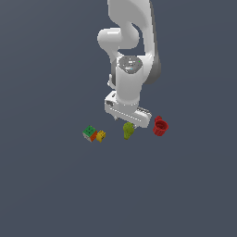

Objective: Pick up a designated object from a clutter of objects.

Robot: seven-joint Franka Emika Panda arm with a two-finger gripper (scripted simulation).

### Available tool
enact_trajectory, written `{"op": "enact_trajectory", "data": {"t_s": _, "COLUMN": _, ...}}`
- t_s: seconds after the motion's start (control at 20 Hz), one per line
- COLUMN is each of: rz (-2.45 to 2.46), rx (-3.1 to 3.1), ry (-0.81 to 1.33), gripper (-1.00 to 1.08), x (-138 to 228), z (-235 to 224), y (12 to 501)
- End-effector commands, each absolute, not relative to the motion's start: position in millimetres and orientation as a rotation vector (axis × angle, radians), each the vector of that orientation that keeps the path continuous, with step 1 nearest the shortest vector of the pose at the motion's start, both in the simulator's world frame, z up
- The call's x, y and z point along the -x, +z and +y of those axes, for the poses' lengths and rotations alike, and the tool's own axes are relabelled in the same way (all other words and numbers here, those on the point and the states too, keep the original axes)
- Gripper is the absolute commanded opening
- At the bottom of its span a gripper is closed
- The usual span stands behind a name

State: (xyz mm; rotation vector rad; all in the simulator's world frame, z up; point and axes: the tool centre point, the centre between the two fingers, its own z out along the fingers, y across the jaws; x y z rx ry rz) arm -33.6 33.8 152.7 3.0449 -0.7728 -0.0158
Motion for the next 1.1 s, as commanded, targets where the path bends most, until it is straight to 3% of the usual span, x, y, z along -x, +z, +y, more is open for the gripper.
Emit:
{"op": "enact_trajectory", "data": {"t_s": 0.0, "rz": -0.849, "rx": -3.024, "ry": -0.011, "gripper": 1.0, "x": 41.7, "z": 38.6, "y": 136.7}}
{"op": "enact_trajectory", "data": {"t_s": 0.5, "rz": -1.038, "rx": -2.965, "ry": -0.002, "gripper": 1.0, "x": 66.0, "z": 50.0, "y": 98.3}}
{"op": "enact_trajectory", "data": {"t_s": 1.05, "rz": -1.071, "rx": -2.953, "ry": -0.001, "gripper": 1.0, "x": 71.2, "z": 52.1, "y": 89.2}}
